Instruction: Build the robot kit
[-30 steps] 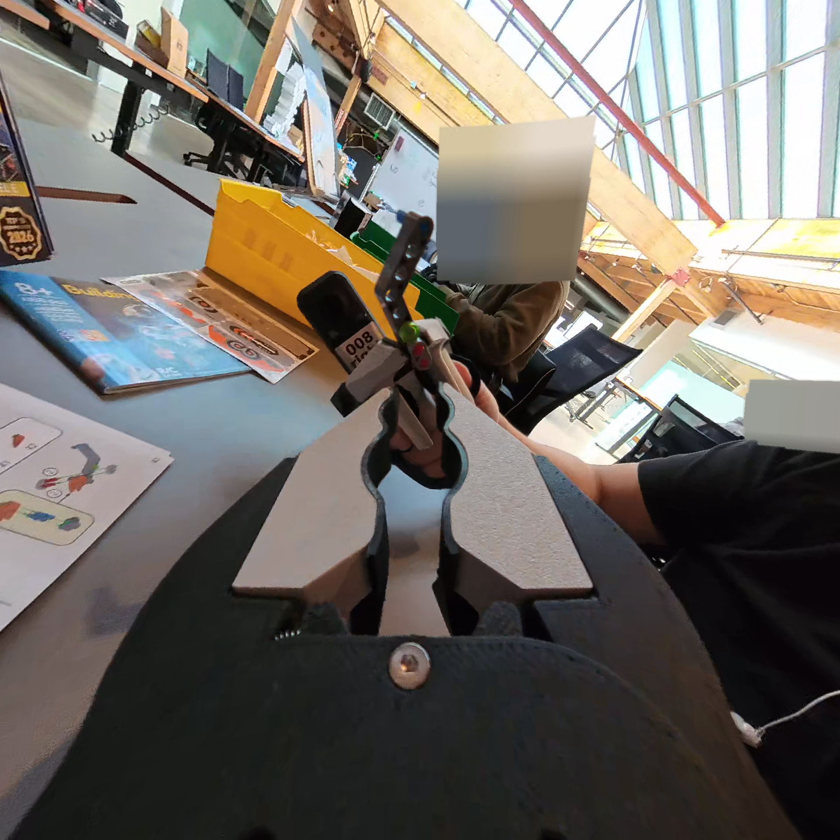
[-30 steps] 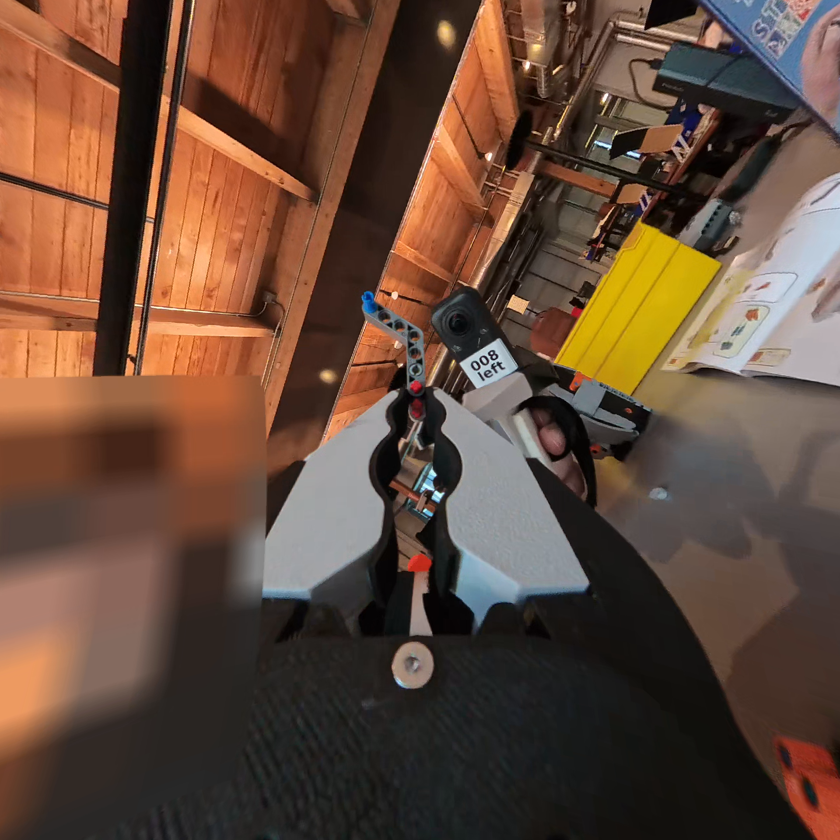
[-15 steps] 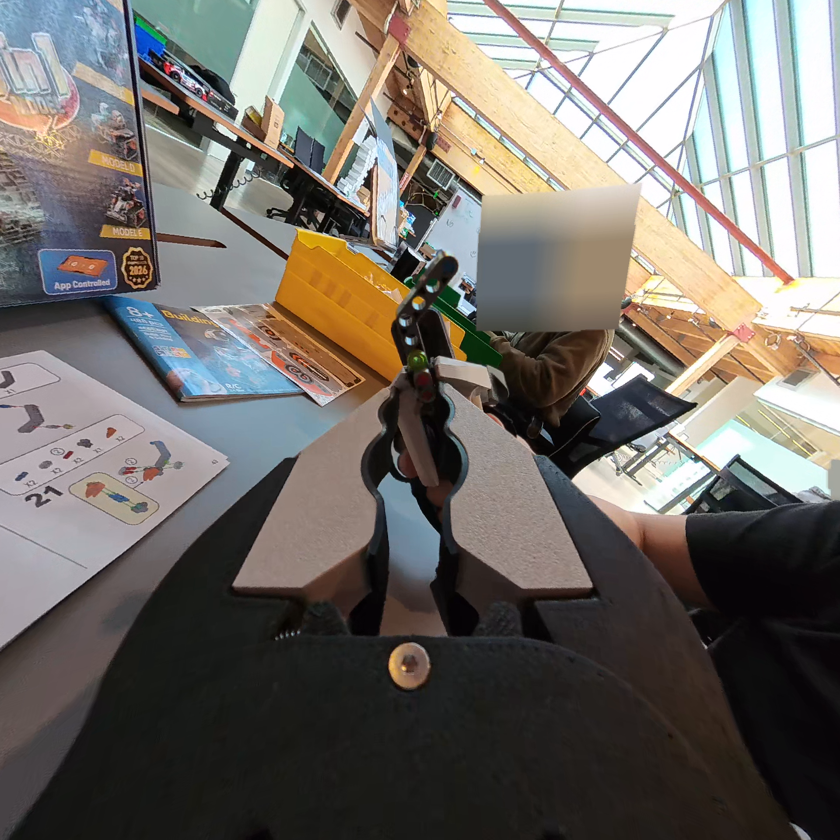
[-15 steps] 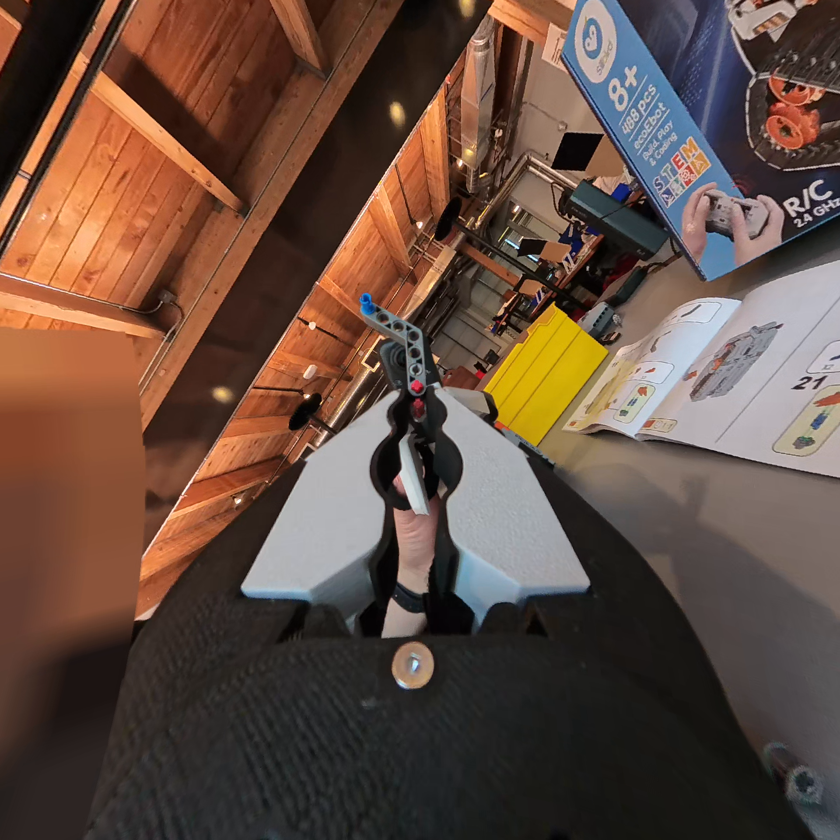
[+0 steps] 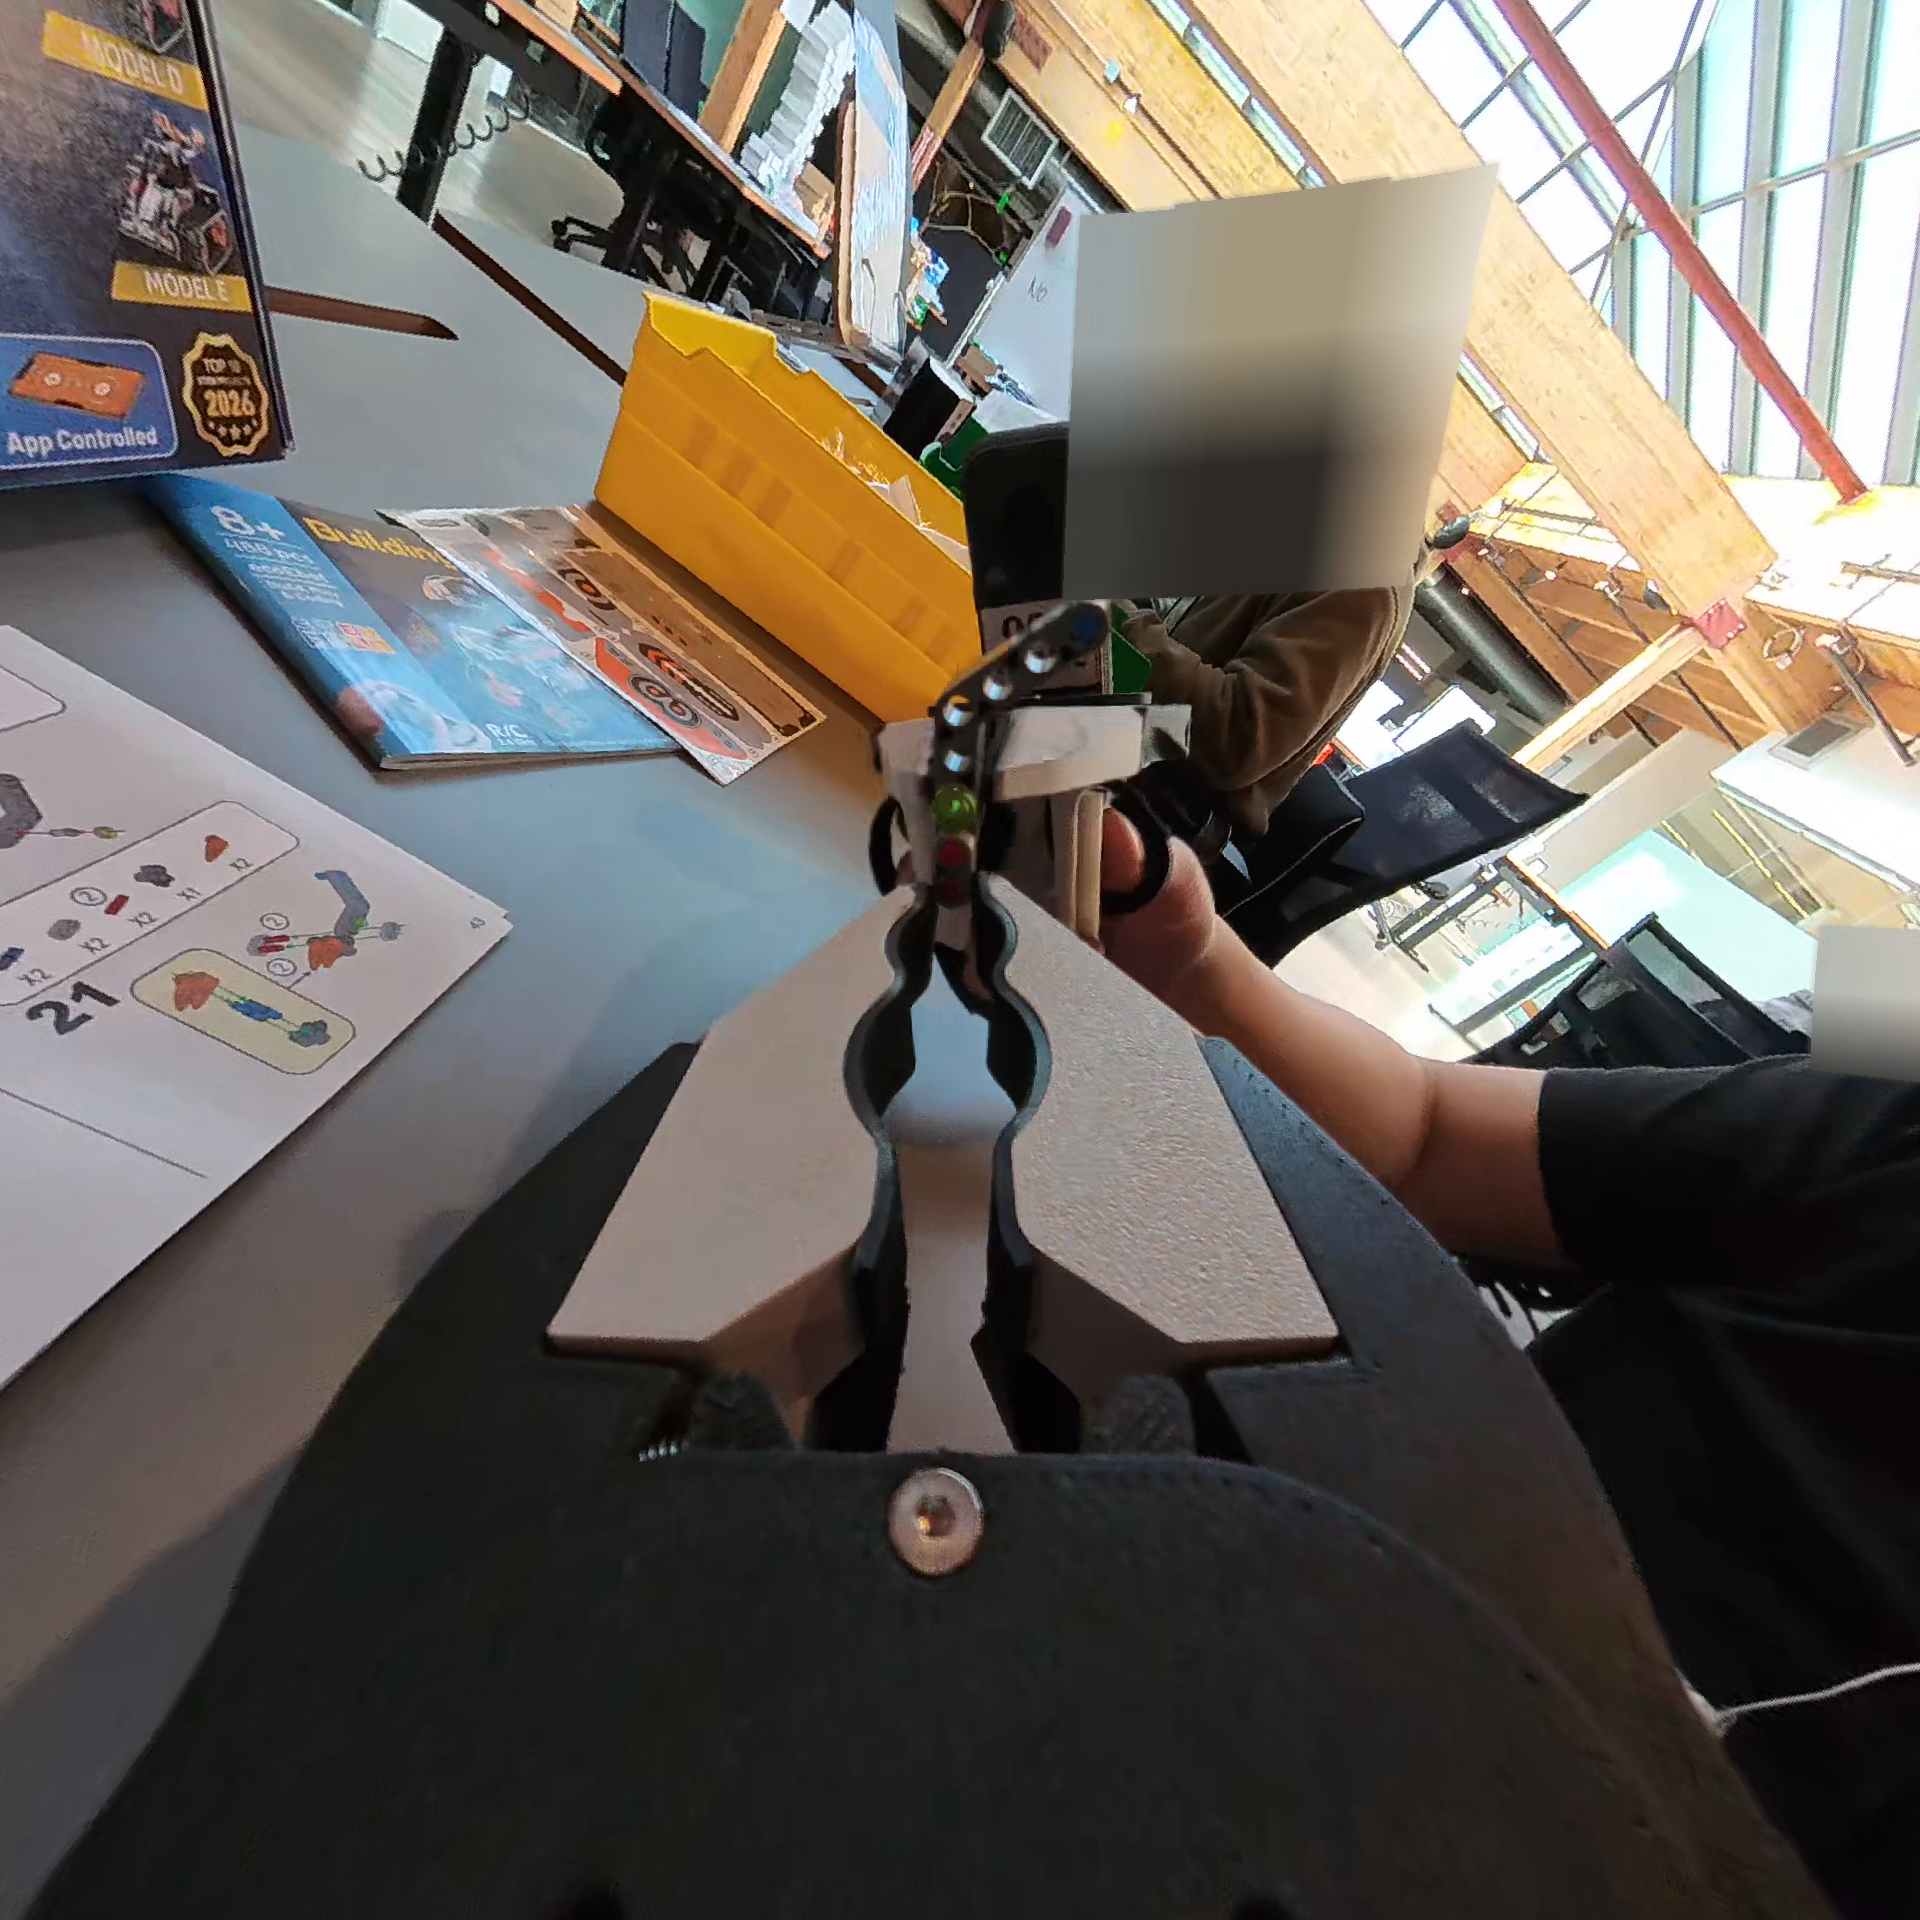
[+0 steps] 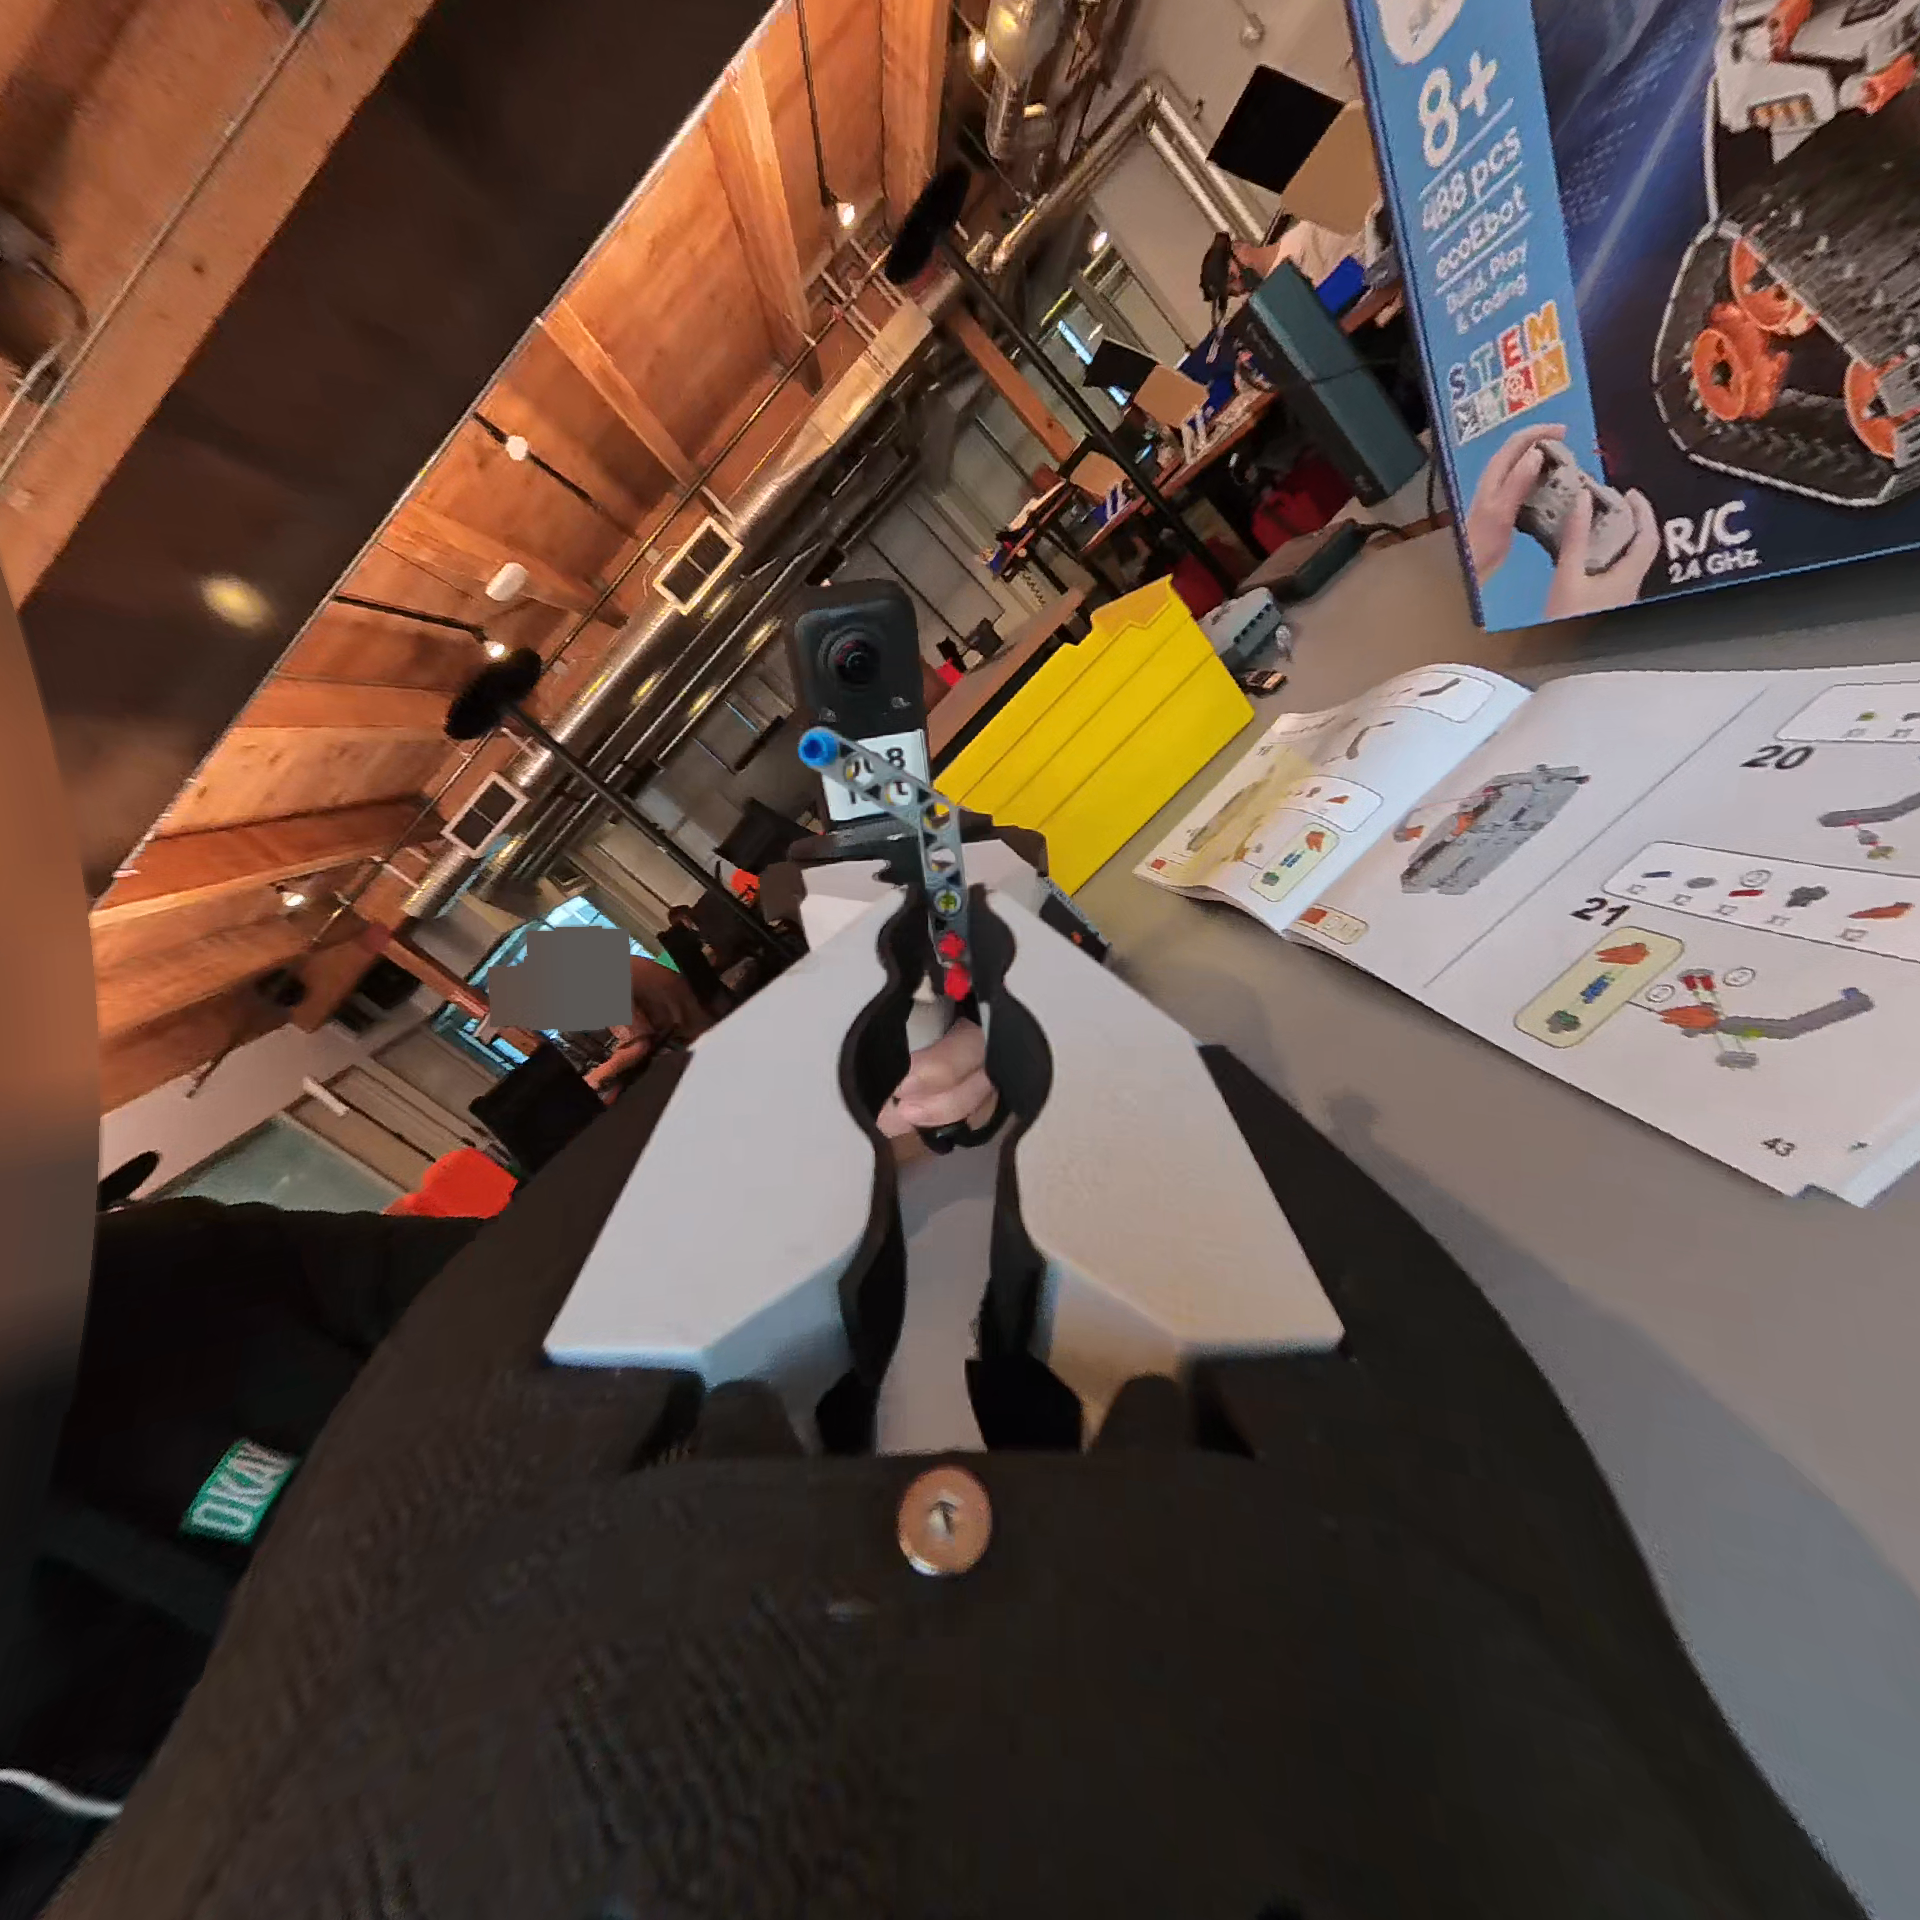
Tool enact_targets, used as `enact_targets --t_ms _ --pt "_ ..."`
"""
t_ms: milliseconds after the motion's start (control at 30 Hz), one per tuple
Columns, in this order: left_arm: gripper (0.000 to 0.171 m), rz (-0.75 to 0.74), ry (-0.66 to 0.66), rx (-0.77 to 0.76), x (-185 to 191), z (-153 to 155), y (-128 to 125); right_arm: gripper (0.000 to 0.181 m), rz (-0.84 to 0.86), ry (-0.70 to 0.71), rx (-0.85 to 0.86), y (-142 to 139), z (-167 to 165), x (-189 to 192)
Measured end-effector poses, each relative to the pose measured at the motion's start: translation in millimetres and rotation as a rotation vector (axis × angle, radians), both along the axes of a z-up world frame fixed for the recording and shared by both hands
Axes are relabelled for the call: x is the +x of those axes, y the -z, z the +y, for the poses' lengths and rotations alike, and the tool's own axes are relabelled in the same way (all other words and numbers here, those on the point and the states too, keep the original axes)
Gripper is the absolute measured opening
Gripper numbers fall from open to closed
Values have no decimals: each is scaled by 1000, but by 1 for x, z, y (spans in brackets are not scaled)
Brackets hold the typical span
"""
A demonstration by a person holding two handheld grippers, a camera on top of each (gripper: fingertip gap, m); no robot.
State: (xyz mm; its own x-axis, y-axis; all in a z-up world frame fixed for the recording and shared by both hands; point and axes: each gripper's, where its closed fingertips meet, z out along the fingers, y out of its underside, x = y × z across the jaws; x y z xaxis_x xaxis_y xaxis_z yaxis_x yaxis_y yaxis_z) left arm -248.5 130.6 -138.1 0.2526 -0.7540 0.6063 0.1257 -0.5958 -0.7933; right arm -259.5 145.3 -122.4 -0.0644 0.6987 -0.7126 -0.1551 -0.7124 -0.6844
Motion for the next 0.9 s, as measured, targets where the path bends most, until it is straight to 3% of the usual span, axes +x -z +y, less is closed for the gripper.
enact_targets --t_ms 167,233,367,833,900 --pt "7 -63 21 -8 1 -1 -6 6 44 -27 -75 0 0 5" --pt "22 -78 6 -15 1 2 -6 6 52 -16 -89 0 2 6" --pt "7 -76 1 -19 3 4 -4 6 33 -4 -73 2 3 6" --pt "4 -118 52 -69 7 1 -3 7 28 -43 -52 1 -2 5" --pt "5 -118 49 -58 5 1 -5 36 -25 -6 7 -1 5 14"
